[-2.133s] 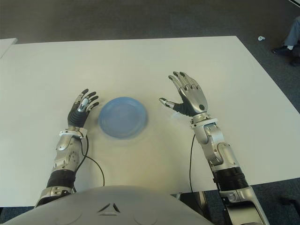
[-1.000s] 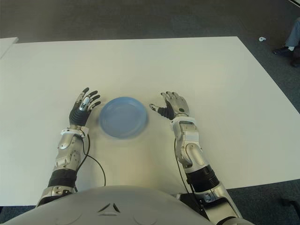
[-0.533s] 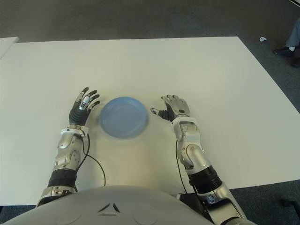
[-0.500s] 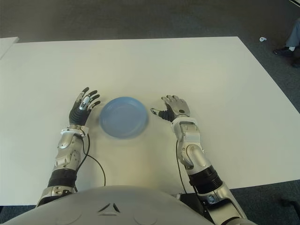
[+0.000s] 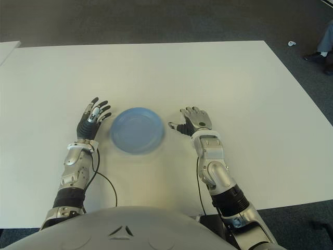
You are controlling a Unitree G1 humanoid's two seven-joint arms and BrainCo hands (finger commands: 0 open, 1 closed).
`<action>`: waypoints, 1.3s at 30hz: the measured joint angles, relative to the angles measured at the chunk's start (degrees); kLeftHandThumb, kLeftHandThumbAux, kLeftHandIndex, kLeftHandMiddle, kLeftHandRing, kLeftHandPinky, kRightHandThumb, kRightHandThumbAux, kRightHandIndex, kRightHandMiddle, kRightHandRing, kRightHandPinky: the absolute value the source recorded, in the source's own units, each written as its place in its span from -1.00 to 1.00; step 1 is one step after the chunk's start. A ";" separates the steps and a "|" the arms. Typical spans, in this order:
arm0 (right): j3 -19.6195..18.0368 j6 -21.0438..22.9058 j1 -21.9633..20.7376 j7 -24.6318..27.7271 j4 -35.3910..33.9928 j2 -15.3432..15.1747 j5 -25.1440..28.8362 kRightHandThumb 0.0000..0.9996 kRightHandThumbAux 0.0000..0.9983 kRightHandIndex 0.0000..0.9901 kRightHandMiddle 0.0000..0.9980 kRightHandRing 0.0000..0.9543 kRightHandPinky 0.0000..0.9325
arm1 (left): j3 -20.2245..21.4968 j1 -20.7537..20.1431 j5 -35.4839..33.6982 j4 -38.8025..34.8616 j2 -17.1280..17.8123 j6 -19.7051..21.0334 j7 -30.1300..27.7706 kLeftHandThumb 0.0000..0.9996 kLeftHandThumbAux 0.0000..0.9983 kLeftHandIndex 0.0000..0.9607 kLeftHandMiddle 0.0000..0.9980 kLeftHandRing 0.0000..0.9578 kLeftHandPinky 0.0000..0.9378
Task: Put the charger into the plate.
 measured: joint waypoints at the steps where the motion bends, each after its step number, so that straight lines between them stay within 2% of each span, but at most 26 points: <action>1: 0.05 -0.06 0.07 -0.20 0.00 -0.12 -0.09 -0.32 -0.80 -1.00 -1.00 -1.00 -1.00 | 0.00 -0.01 0.01 0.05 0.00 -0.05 0.00 -1.00 0.02 -0.79 -0.59 -0.54 -0.48; 20: -0.13 -3.07 2.02 -10.02 0.05 -2.22 -0.73 -0.33 -0.81 -1.00 -1.00 -1.00 -1.00 | 0.10 -0.78 -0.14 1.82 0.49 -1.36 -0.85 -1.00 0.00 -0.82 -0.61 -0.56 -0.50; 35: -2.59 -3.65 2.26 -19.05 2.22 -3.00 -0.72 -0.35 -0.81 -1.00 -1.00 -1.00 -1.00 | 0.12 -1.43 -0.04 3.09 0.90 -2.34 -0.85 -1.00 0.00 -0.83 -0.62 -0.57 -0.50; 39: -3.36 -3.47 2.25 -20.06 2.33 -3.16 -0.92 -0.35 -0.79 -1.00 -1.00 -1.00 -1.00 | 0.13 -1.53 -0.03 3.35 1.08 -2.51 -0.92 -1.00 0.00 -0.83 -0.62 -0.57 -0.50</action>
